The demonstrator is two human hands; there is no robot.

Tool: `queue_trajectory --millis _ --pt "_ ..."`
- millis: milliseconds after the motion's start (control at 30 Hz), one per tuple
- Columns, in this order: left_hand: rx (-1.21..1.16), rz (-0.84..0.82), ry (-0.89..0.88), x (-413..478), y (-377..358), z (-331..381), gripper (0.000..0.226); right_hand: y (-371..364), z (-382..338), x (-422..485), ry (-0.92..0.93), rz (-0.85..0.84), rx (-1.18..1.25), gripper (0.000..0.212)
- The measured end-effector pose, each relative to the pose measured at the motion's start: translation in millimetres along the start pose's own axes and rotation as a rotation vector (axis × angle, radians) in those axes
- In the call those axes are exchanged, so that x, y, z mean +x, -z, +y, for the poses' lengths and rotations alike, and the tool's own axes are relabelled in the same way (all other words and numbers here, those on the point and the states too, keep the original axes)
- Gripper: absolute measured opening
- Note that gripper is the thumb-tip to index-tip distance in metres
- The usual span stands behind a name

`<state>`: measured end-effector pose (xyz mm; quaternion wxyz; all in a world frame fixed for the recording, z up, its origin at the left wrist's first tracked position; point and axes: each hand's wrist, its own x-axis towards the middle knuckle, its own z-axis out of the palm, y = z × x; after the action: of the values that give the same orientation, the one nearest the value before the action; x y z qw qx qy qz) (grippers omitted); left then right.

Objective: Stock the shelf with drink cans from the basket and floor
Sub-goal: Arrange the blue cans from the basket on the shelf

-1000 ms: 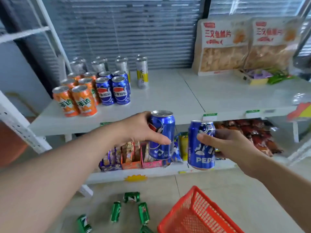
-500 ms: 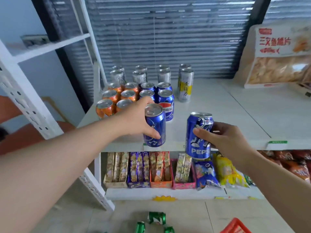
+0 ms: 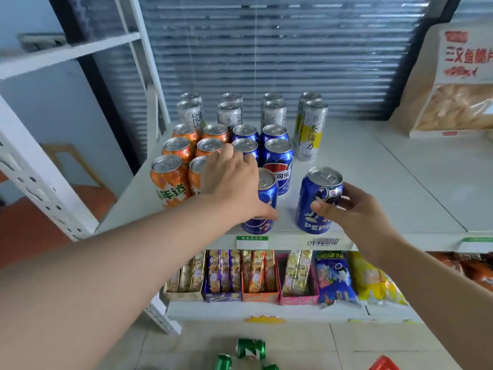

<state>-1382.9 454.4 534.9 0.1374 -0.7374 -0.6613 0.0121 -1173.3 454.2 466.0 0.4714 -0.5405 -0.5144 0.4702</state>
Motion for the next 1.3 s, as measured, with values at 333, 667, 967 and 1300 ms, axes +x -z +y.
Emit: queue_trajectory --millis 333,667,967,1300 --pt "-0.068 -0.058 -0.232 10 26 -14 0.084 -8 -4 11 -0.008 -0.063 -0.075 0.05" --pt "-0.263 -0.25 -0.334 21 23 -30 0.074 -9 1 15 0.02 -0.068 -0.078 0.057" --pt "-0.076 -0.189 -0.316 28 23 -27 0.071 -27 1 19 0.055 -0.11 -0.087 0.055" --pt "-0.024 -0.143 -0.307 34 19 -30 0.07 -28 3 19 0.059 -0.119 -0.08 0.052"
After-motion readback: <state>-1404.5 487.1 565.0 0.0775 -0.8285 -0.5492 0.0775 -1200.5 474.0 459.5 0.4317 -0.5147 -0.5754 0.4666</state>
